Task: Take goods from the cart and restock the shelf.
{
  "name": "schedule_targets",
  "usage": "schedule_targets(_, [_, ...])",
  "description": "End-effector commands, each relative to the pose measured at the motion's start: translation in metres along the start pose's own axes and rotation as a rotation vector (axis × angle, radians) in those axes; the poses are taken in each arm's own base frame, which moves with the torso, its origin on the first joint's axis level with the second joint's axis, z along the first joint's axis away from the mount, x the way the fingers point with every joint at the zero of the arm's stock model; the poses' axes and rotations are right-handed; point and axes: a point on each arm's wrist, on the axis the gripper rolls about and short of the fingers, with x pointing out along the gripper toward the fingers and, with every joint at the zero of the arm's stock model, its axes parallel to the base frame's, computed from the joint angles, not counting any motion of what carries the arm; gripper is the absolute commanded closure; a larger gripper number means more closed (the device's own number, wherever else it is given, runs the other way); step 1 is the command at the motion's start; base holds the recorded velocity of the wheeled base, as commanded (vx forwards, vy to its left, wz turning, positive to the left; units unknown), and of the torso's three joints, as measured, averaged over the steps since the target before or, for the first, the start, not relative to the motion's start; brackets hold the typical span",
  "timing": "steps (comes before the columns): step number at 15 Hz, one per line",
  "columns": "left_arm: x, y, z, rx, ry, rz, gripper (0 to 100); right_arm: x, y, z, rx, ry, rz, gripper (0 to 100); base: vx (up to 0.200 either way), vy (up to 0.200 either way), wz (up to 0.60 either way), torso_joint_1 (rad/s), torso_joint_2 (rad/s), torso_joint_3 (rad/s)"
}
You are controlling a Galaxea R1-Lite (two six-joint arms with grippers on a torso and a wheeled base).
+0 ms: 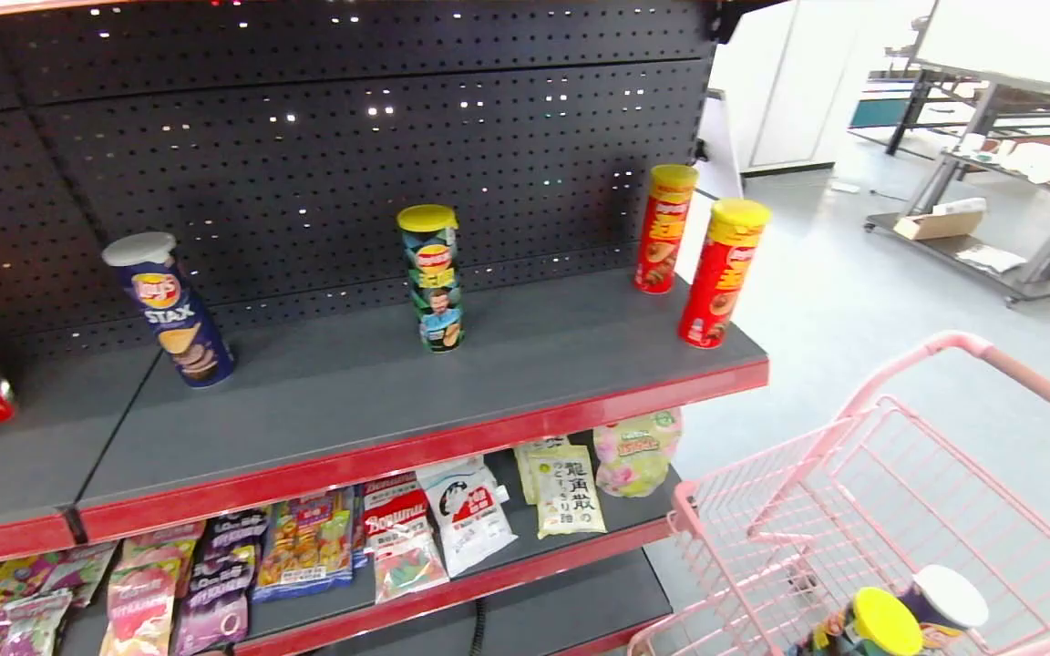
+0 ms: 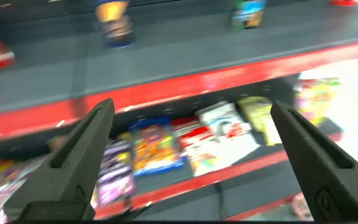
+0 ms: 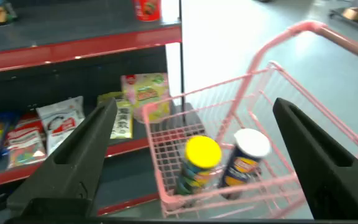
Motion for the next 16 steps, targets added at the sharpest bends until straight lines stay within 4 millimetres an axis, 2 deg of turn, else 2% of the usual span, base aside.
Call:
schedule_targets(1, [0.0001, 0.0000, 0.0001, 0.000, 0.001, 0.000, 0, 0.0001, 0.0000, 0.0000, 0.000, 0.001, 0.000, 0, 0.000, 0.000, -0.60, 0.002, 0.00, 0.007])
schedule_targets(10, [0.0001, 0.0000, 0.0001, 0.000, 0.001, 0.000, 0, 0.0000, 0.0000, 0.0005, 0.000, 0.000, 0.000, 0, 0.000, 0.000, -0.60, 0.004, 0.00, 0.004])
schedule_targets(16, [0.0001, 0.0000, 0.0001, 0.000, 0.001, 0.000, 0, 0.0000, 0.0001, 0.0005, -0.009, 0.000, 0.013, 0, 0.000, 0.000, 0.00, 0.000, 0.00, 0.000])
